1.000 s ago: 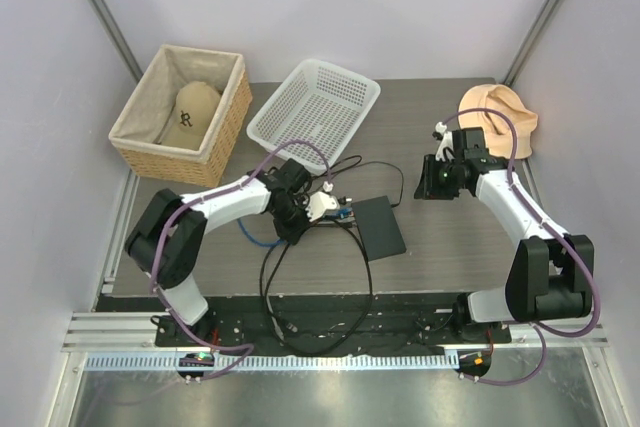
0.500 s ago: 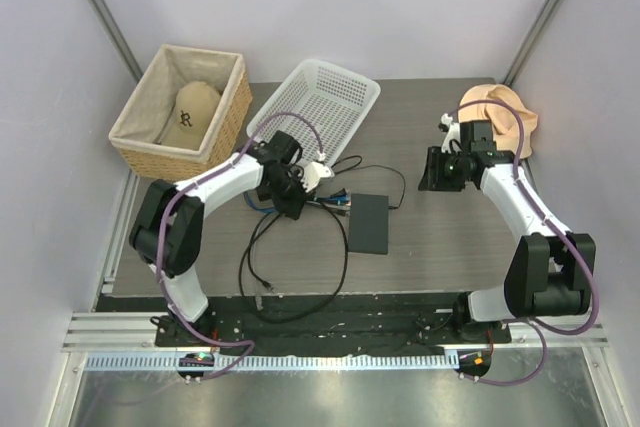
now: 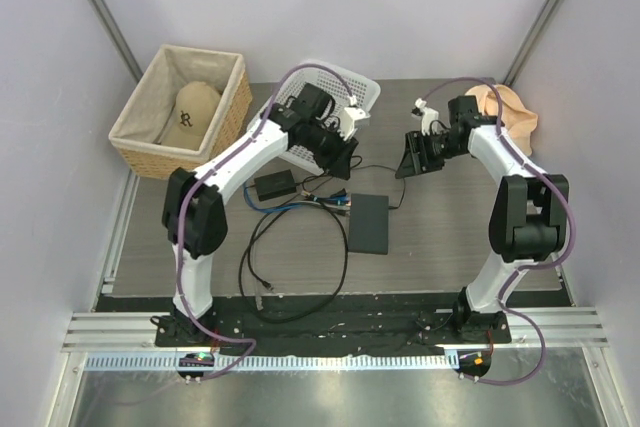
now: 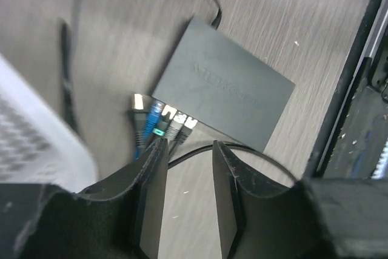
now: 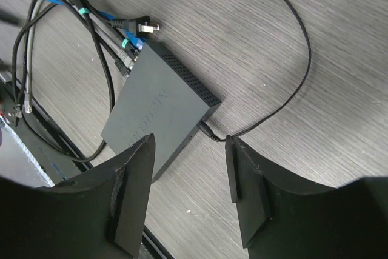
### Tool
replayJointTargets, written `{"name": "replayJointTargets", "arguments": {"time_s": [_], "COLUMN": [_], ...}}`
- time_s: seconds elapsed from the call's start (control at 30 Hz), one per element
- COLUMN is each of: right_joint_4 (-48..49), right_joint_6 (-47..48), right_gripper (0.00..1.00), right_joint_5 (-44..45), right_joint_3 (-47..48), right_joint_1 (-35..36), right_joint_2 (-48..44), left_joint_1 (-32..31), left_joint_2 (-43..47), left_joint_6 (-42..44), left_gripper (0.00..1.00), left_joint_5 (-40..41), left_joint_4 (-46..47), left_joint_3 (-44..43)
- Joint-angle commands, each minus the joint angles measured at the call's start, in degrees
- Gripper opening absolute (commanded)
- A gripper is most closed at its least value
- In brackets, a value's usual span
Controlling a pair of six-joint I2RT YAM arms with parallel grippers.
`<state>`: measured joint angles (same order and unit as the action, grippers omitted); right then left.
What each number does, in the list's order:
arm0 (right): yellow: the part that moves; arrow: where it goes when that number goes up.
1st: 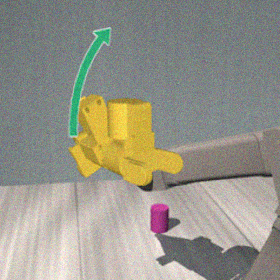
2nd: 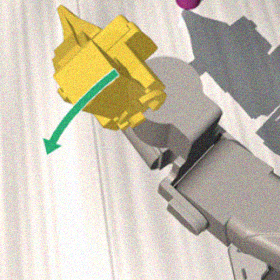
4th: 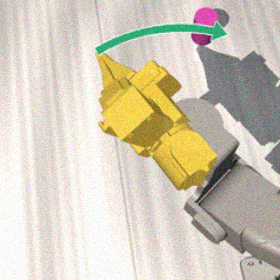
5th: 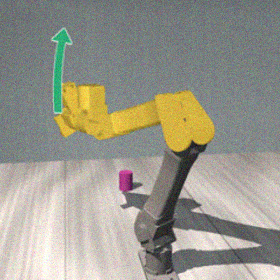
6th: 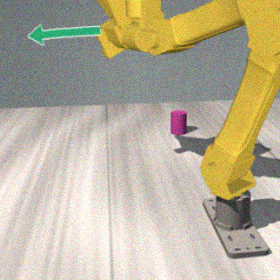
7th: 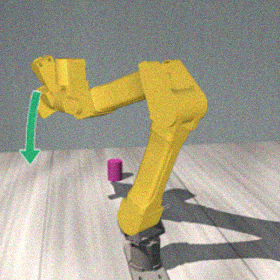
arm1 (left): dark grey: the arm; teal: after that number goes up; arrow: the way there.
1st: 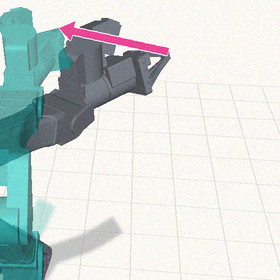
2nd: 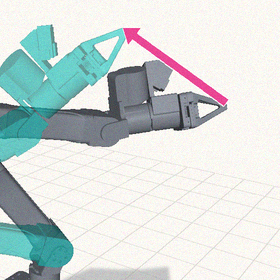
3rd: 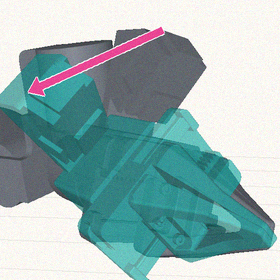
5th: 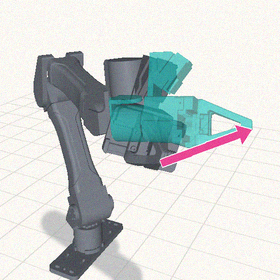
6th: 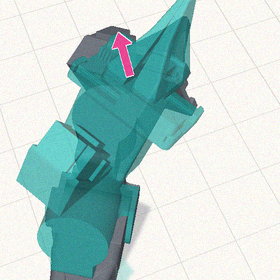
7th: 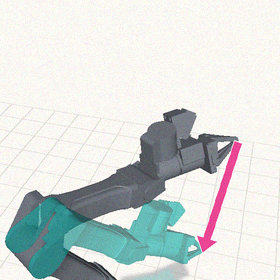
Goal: Pull the plug from the switch port
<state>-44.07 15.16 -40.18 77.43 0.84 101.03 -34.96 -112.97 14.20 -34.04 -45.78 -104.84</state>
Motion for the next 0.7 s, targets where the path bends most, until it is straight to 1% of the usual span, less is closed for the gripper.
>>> {"name": "replayJointTargets", "arguments": {"time_s": [0.0,0.07,0.1,0.13,0.17,0.2,0.23,0.27,0.3,0.33,0.37,0.4,0.47,0.53,0.57,0.67], "right_joint_4": [-0.22,-0.83,-0.75,-0.66,1.25,3.97,5.91,6.28,5.85,4.89,3.22,3.21,4.78,4.7,4.61,3.73], "right_joint_6": [3.37,4.96,8.54,10.4,11.29,5.38,1.93,-0.37,-1.96,-0.93,0.91,3.28,9.25,13.3,15.67,18.32], "right_gripper": [0.58,0.58,0.58,0.58,0.58,0.59,0.6,0.59,0.59,0.59,0.59,0.59,0.6,0.6,0.6,0.6], "right_joint_5": [-1.59,3.24,3.44,3.53,4.75,5.29,4.6,2.33,-2.31,-3.4,-4.63,-4.73,-3.24,-2.01,-1.83,-2.53], "right_joint_3": [0.97,1.85,1.24,-1.03,-2.7,-4.81,-7.53,-8.34,-9.13,-10.01,-10.71,-11.59,-12.91,-11.87,-11.25,-9.32], "right_joint_1": [-0.05,-0.14,-1.97,-2.16,-2.33,-2.68,-4.95,-6.45,-7.25,-7.43,-7.35,-7.26,-7.26,-7.17,-7.17,-7.17], "right_joint_2": [-3.82,-6.63,-8.21,-11.09,-12.77,-14.1,-14.98,-14.73,-14.38,-14.03,-14.02,-14.54,-15.77,-15.87,-15.69,-13.68], "left_joint_1": [-0.55,-1.16,-1.34,-1.95,-2.39,-2.83,-3.79,-4.23,-4.67,-5.55,-5.99,-6.34,-6.7,-7.05,-7.31,-8.72], "left_joint_2": [-4.97,-6.12,-7.26,-7.88,-8.58,-9.98,-10.43,-11.13,-12.18,-12.62,-12.89,-13.24,-14.38,-15.09,-15.18,-15.18], "left_joint_6": [-12.16,-13.75,-17.15,-18.32,-19.54,-21.12,-22.53,-23.85,-25.0,-25.7,-25.36,-24.84,-24.57,-24.74,-23.35,-20.36], "left_gripper": [0.38,0.33,0.28,0.23,0.2,0.17,0.15,0.16,0.18,0.28,0.32,0.35,0.36,0.37,0.38,0.4], "left_joint_5": [-1.02,-1.46,-3.99,-4.97,-5.24,-5.51,-5.42,-4.81,-4.2,-2.97,-1.57,-0.25,3.09,6.08,7.92,10.13], "left_joint_4": [3.05,6.65,8.06,10.68,11.67,12.46,14.12,14.92,15.02,14.93,14.84,14.41,13.88,13.09,12.91,10.37], "left_joint_3": [1.83,2.62,2.88,3.49,3.59,3.59,3.93,4.2,4.29,4.2,4.38,4.38,4.29,3.77,3.85,3.15]}}
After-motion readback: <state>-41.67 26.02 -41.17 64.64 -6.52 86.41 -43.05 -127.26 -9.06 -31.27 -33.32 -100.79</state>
